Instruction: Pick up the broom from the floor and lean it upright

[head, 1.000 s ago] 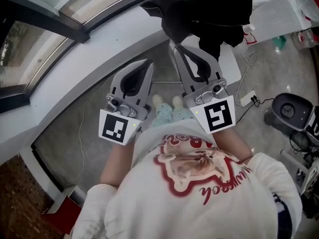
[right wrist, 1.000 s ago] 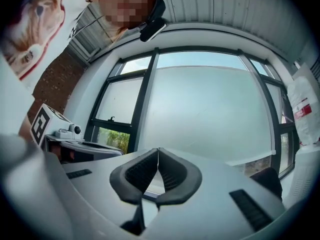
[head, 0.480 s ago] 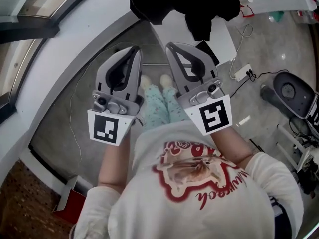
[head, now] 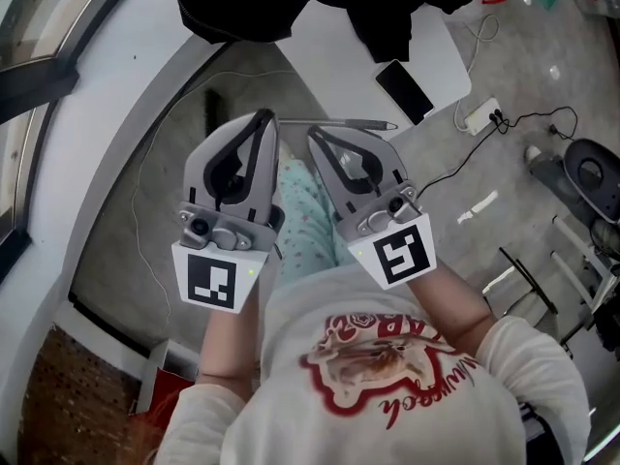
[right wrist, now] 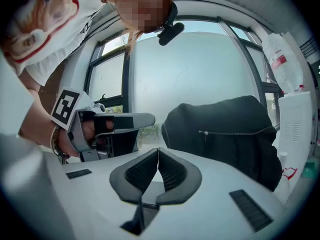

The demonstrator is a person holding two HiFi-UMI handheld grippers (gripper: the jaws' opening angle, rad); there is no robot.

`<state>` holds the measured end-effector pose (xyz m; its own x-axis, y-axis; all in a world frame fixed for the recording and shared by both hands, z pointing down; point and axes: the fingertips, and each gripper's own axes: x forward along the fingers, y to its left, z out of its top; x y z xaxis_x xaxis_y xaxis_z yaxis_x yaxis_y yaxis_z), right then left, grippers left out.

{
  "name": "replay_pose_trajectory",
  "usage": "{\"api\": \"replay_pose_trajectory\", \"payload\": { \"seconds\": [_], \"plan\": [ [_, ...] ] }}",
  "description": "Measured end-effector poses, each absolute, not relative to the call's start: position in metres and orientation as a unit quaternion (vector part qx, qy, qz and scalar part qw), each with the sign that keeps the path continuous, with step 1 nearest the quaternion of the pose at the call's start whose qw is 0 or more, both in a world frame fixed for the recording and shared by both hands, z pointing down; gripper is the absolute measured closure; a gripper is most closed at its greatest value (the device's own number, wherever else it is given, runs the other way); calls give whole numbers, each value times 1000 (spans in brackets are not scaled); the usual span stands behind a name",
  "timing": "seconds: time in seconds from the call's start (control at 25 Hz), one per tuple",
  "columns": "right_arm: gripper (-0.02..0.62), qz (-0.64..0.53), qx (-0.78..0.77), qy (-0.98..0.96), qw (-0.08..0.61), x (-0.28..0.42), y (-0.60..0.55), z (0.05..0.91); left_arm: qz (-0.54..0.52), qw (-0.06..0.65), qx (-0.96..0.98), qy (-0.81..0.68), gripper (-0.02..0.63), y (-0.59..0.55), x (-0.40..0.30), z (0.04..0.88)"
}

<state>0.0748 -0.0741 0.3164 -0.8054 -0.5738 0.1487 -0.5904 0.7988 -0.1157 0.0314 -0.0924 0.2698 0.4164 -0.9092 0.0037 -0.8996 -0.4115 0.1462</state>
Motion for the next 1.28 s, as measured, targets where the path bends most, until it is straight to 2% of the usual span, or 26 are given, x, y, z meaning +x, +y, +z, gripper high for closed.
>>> {"api": "replay_pose_trajectory", "payload": {
  "seconds": [0.8,1.12,1.28],
  "plan": [
    [569,123,374,-905,164,171,-35,485,-23,92,881,-463,584,-107,107,365],
    [567,139,434,-878,149,209,-41,509,-15,92,907,-411,584,-115,151,376],
    [503,156,437,-873,150,219,-41,523,-10,96,911,-400,584,-117,161,380]
  ]
}}
